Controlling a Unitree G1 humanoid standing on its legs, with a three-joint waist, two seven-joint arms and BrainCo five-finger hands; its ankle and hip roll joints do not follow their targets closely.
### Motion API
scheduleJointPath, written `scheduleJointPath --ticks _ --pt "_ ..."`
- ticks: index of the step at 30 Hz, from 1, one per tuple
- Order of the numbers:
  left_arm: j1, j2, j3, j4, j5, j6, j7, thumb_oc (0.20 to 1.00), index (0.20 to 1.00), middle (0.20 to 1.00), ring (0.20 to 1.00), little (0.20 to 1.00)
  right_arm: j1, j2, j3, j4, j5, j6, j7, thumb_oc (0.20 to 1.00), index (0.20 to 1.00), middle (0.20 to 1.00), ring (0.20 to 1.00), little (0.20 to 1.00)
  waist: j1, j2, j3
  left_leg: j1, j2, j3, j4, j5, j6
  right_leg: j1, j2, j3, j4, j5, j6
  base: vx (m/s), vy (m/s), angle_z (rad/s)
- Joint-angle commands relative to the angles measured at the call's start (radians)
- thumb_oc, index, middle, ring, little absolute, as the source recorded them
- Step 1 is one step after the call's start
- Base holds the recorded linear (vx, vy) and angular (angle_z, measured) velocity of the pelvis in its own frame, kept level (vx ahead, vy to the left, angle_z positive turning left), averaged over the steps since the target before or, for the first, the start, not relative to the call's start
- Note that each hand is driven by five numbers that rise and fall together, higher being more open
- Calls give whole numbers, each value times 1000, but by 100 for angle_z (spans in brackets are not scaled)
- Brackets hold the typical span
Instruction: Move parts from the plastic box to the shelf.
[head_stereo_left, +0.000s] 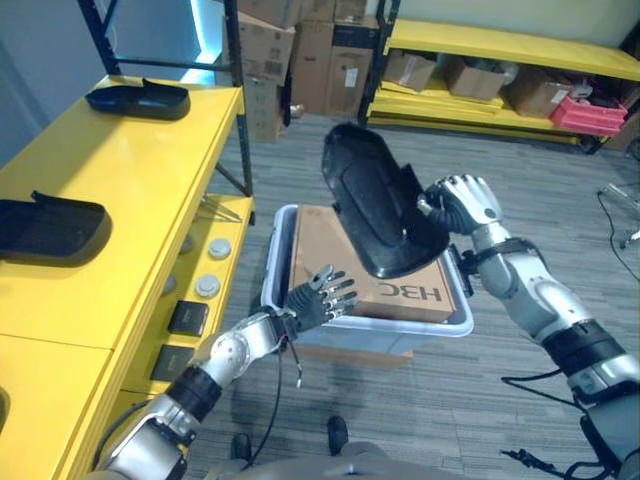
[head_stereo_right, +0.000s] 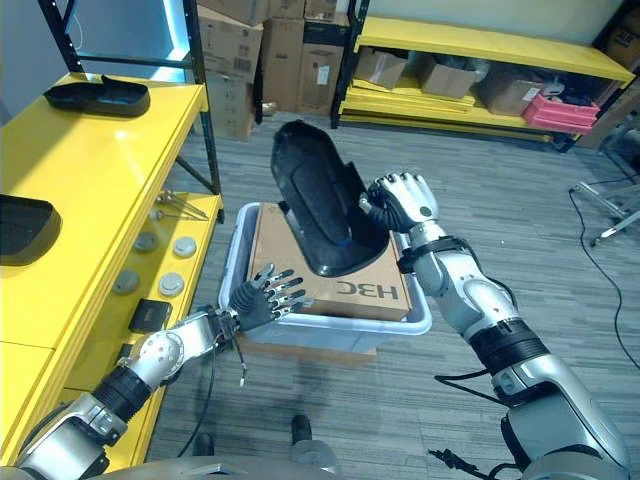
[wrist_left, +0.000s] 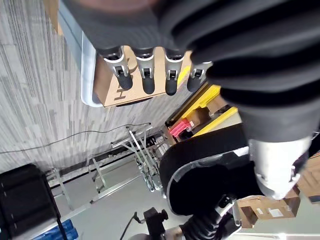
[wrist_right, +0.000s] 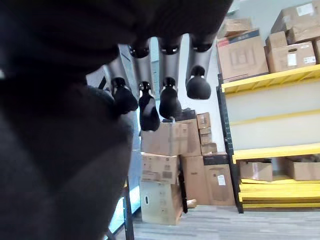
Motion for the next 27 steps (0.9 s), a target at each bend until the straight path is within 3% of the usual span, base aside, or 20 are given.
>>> scheduleJointPath --ticks 1,8,13,14,15,22,23,27 --pt "-121 -67 -42 84 -68 -68 -31 1000 1000 1000 1000 1000 -156 -58 15 -16 23 -44 -23 200 200 200 200 200 21 44 -48 52 22 63 -2 -81 13 58 24 -45 9 -73 25 0 0 0" --pt "-153 -89 -34 54 -74 -170 11 1000 1000 1000 1000 1000 -125 21 80 -57 38 -170 10 200 200 200 200 200 35 44 -48 50 15 49 -2 -84 17 70 22 -61 11 -81 26 0 0 0" --pt "-166 -90 -28 41 -45 -197 1 1000 1000 1000 1000 1000 -94 52 95 -99 42 -230 4 200 200 200 200 200 40 43 -45 46 11 43 -2 -84 21 72 22 -72 15 -84 25 0 0 0" --pt "-170 -89 -30 38 -27 -205 1 893 893 893 893 893 -89 59 98 -112 48 -246 5 200 200 200 200 200 40 43 -44 46 10 41 -2 -84 22 72 23 -72 15 -84 24 0 0 0" --pt "-174 -89 -36 29 -6 -229 9 200 200 200 200 200 -81 75 100 -139 56 -269 9 200 200 200 200 200 42 43 -43 46 9 38 -2 -85 24 73 23 -74 15 -86 24 0 0 0" --pt "-167 -90 -21 -3 9 -366 114 200 200 200 200 200 -33 131 100 -252 124 -275 55 200 200 200 200 200 49 42 -40 45 5 30 -2 -88 26 75 25 -76 16 -89 25 1 7 4" --pt "-159 -87 -5 -8 53 -417 148 200 200 200 200 200 -1 152 89 -277 136 -267 61 200 200 200 200 200 52 42 -38 44 3 28 -2 -88 28 75 26 -75 17 -90 24 10 19 6" --pt "-148 -74 24 -20 197 -491 203 200 200 200 200 200 62 186 71 -306 154 -260 63 200 200 200 200 200 54 41 -34 42 0 26 -2 -87 32 74 25 -75 19 -90 24 3 13 5"
